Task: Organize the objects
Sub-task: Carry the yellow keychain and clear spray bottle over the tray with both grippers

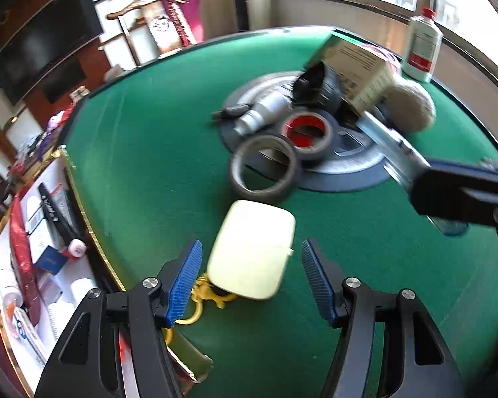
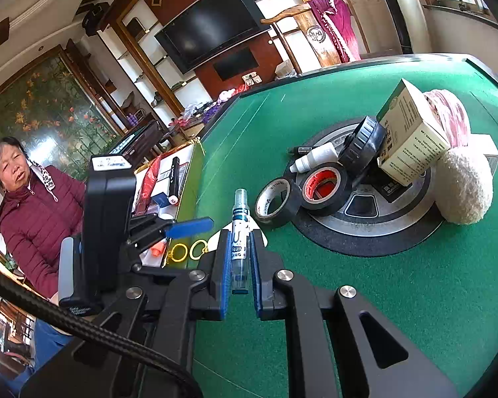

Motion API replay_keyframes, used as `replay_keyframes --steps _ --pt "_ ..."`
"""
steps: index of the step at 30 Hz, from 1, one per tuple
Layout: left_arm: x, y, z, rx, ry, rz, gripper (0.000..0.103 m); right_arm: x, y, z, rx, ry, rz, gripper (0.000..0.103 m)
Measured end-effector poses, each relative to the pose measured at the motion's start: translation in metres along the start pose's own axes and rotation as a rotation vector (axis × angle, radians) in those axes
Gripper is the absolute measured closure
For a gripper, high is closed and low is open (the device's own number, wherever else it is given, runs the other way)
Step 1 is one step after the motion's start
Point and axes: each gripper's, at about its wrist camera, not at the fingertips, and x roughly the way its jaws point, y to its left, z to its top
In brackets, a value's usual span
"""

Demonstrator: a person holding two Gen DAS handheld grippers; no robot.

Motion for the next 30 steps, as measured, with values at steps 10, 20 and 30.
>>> replay_keyframes --steps 10,20,30 --pt "0.010 0.008 -0.004 -0.086 0.019 -0.020 0.057 0.002 -0.003 -0.001 0.007 0.005 -0.002 0.094" --pt "-0.019 0.017 -0.004 -0.172 -0.091 -0.095 0.058 0.000 -0.004 -0.001 0.014 -0.011 -0.008 0.094" --pt "-0.067 0.042 -0.014 -0.311 -0.270 -0.145 0.057 -0.002 0.000 -0.001 0.001 -0.022 -0.011 0.094"
